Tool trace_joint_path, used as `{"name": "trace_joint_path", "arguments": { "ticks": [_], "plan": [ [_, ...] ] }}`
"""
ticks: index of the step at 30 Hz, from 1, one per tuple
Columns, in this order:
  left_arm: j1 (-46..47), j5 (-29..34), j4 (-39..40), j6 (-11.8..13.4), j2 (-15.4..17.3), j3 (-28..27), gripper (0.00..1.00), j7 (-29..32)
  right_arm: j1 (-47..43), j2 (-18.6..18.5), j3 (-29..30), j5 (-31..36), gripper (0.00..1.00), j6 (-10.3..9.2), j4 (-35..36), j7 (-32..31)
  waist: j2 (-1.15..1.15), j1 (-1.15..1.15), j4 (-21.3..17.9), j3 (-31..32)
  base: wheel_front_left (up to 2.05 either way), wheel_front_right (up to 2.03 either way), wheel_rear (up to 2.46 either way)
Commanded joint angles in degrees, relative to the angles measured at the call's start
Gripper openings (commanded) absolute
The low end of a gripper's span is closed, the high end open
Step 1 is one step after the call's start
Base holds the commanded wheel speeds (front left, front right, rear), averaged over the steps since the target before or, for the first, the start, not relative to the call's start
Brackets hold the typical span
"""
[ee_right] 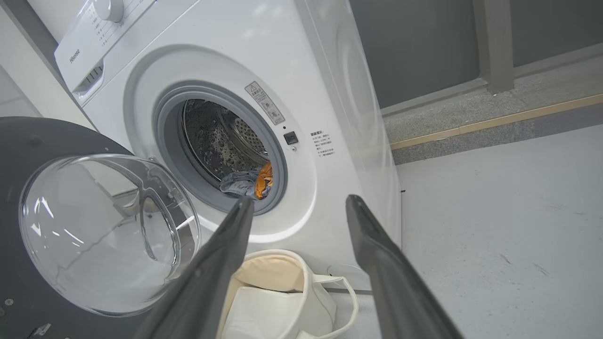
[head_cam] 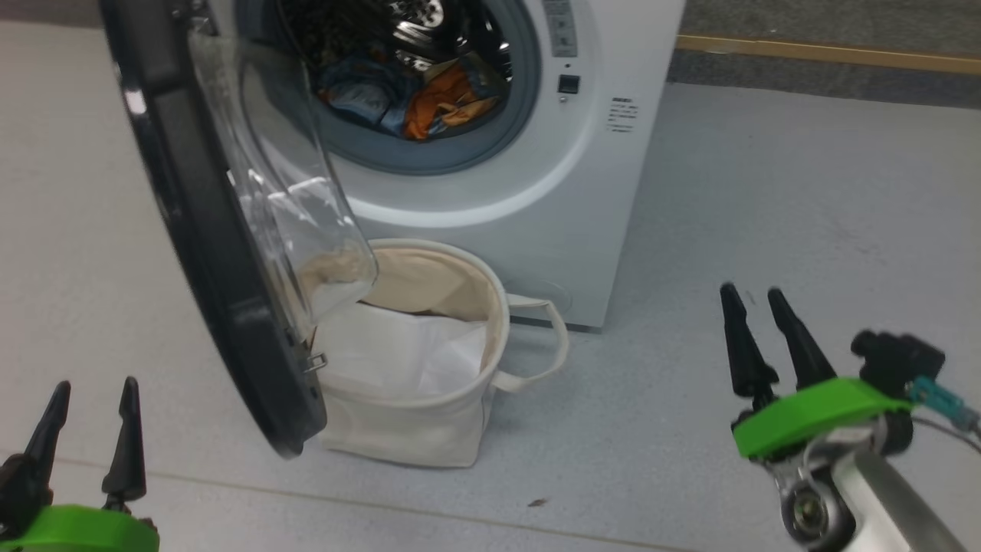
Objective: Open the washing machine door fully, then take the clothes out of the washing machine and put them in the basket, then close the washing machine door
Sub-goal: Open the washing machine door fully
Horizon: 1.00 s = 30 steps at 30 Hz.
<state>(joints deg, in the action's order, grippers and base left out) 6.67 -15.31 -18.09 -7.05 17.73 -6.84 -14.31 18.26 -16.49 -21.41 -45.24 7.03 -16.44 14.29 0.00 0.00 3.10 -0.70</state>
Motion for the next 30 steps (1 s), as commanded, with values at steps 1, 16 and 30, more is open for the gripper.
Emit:
{"name": "trace_joint_path", "arguments": {
  "ticks": [1,16,30],
  "plan": [
    [0.92,-0.42,2.25,0.33,2.38,-2.92,1.00,-0.69,-1.66,0.61,1.10,2.32,1.00,0.46,2.54,0.70,0.00,0.00,-1.77,1.04,0.00,0.00,0.00],
    [-1.30,-2.02,2.14,0.17,3.10,-2.79,1.00,-0.69,-9.12,2.34,10.93,15.36,1.00,0.46,3.29,0.71,0.00,0.00,-2.62,3.56,0.00,0.00,0.00],
    [-0.92,-2.70,1.38,0.20,2.66,-2.45,1.00,-0.69,-9.45,2.99,10.32,15.73,1.00,0.46,1.79,0.71,0.00,0.00,-2.38,3.52,0.00,0.00,0.00]
  ]
}}
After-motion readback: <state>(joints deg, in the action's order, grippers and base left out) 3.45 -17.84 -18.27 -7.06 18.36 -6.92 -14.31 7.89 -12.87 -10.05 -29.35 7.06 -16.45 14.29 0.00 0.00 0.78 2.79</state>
